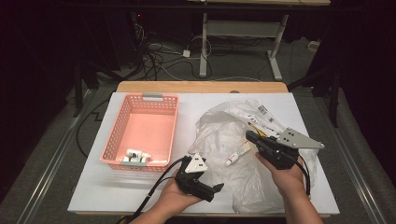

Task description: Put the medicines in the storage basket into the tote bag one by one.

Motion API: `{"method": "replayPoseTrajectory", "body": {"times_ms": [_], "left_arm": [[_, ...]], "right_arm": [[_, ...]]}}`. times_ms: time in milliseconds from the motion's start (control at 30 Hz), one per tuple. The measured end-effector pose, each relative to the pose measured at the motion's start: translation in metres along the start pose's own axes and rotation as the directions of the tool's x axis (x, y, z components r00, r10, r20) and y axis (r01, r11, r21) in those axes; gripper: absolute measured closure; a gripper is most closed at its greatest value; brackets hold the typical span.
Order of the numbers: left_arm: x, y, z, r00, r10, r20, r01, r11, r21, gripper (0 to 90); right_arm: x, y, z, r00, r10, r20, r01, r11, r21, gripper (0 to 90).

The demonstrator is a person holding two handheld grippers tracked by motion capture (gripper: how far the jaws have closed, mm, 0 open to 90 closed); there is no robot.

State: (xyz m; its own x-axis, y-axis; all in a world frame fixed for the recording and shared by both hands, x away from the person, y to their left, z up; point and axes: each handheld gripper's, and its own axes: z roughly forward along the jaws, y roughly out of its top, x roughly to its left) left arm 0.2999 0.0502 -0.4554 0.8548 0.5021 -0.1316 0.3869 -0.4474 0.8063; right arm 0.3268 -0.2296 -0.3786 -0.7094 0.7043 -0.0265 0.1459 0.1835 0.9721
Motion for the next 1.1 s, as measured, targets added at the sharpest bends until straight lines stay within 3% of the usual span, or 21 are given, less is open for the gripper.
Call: {"method": "replayPoseTrajectory", "body": {"times_ms": [200, 333, 467, 667, 833, 1100], "left_arm": [[-0.001, -0.004, -0.01, 0.9995, -0.029, 0.014, 0.03, 0.9991, -0.031, 0.0], [-0.003, -0.003, -0.016, 1.0, -0.002, -0.002, 0.002, 0.9993, -0.039, 0.0], [-0.002, -0.001, -0.023, 0.9999, -0.011, -0.005, 0.011, 0.9989, -0.045, 0.0], [0.004, 0.002, -0.033, 0.9997, -0.023, 0.005, 0.023, 0.9997, -0.003, 0.0], [0.007, 0.005, -0.046, 0.9996, -0.022, -0.017, 0.021, 0.9995, -0.025, 0.0], [0.02, 0.005, -0.064, 0.9972, -0.053, -0.053, 0.05, 0.9977, -0.045, 0.0]], "right_arm": [[0.0, 0.002, -0.003, 1.0, 0.002, -0.006, -0.002, 1.0, -0.009, 90.0], [0.0, 0.001, -0.004, 1.0, 0.002, -0.003, -0.002, 1.0, -0.008, 90.0], [-0.001, 0.001, -0.005, 1.0, 0.001, -0.004, -0.001, 1.0, -0.009, 90.0], [0.0, 0.002, -0.006, 1.0, -0.002, -0.003, 0.002, 1.0, -0.01, 90.0], [-0.001, 0.003, -0.008, 1.0, -0.004, -0.001, 0.004, 1.0, -0.018, 90.0], [0.001, 0.002, -0.005, 1.0, -0.003, -0.004, 0.003, 1.0, -0.006, 90.0]]}}
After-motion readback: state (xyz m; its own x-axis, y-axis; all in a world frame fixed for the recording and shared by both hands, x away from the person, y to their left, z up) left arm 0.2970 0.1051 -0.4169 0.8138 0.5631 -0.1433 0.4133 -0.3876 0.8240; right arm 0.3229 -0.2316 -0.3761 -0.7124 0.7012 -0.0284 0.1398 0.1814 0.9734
